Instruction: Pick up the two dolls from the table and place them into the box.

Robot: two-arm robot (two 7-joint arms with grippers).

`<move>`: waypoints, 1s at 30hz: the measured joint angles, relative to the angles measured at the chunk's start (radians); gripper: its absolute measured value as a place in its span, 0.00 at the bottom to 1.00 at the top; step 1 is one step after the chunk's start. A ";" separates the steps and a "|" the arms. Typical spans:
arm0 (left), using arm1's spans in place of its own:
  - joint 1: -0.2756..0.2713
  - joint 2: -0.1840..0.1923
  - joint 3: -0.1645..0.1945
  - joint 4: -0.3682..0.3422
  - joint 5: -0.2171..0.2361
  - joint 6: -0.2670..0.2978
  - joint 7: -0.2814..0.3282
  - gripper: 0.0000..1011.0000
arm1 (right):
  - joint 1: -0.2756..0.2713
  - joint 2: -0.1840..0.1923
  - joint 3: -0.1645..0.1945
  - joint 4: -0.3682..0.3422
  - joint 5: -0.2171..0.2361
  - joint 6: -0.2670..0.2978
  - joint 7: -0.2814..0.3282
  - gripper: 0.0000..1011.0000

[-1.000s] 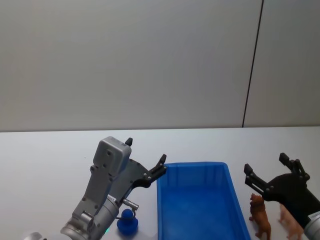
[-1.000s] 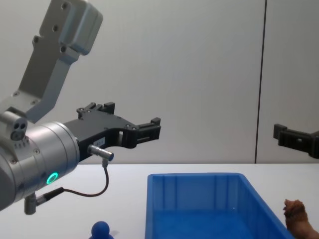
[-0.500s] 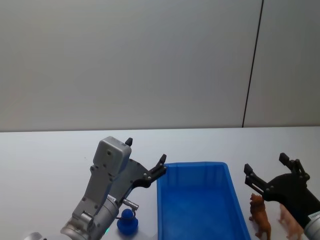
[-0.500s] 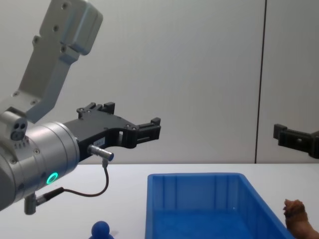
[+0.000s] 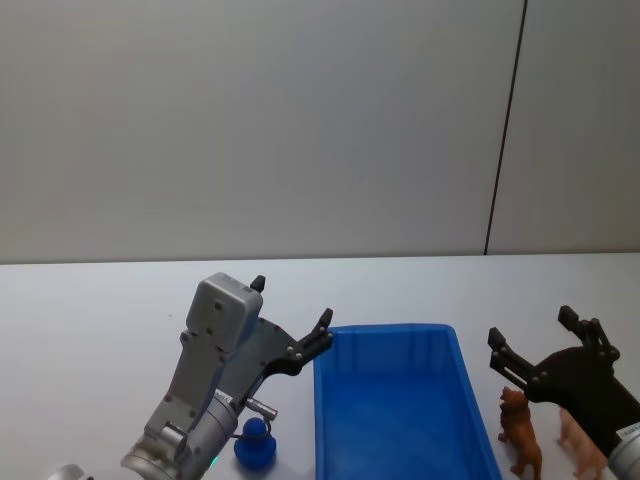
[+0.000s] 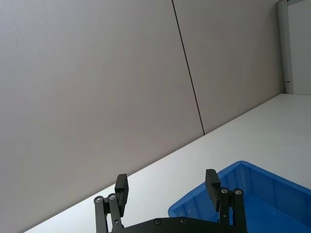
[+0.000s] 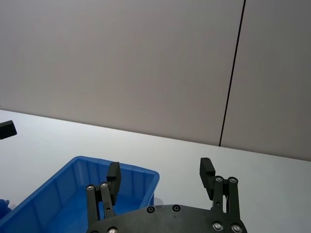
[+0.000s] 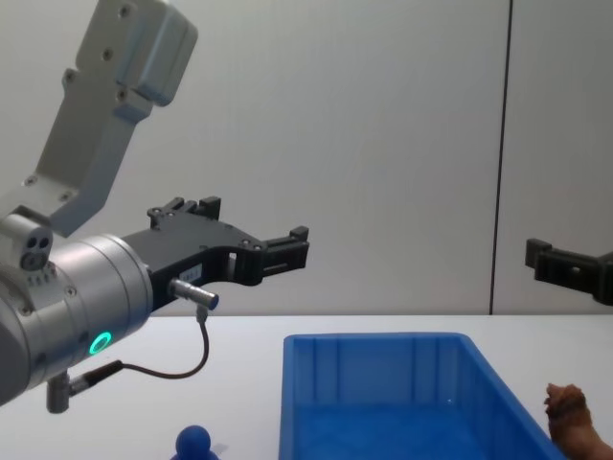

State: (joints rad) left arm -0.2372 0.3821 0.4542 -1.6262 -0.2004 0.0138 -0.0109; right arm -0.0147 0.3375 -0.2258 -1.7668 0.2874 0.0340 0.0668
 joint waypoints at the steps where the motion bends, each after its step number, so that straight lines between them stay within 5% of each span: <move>1: 0.000 0.000 0.000 0.000 0.000 0.000 0.000 0.99 | 0.000 0.000 0.000 0.000 0.000 0.000 0.000 0.99; 14: 0.000 0.000 0.000 0.000 0.000 0.000 0.000 0.99 | -0.013 0.015 0.015 -0.007 0.010 0.030 -0.018 0.99; 30: 0.000 0.000 0.000 0.000 0.000 0.000 0.000 0.99 | -0.036 0.052 0.050 -0.003 0.025 0.145 -0.067 0.99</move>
State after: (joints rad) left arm -0.2372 0.3821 0.4542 -1.6262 -0.2004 0.0138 -0.0109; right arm -0.0504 0.3899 -0.1761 -1.7702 0.3128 0.1792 -0.0002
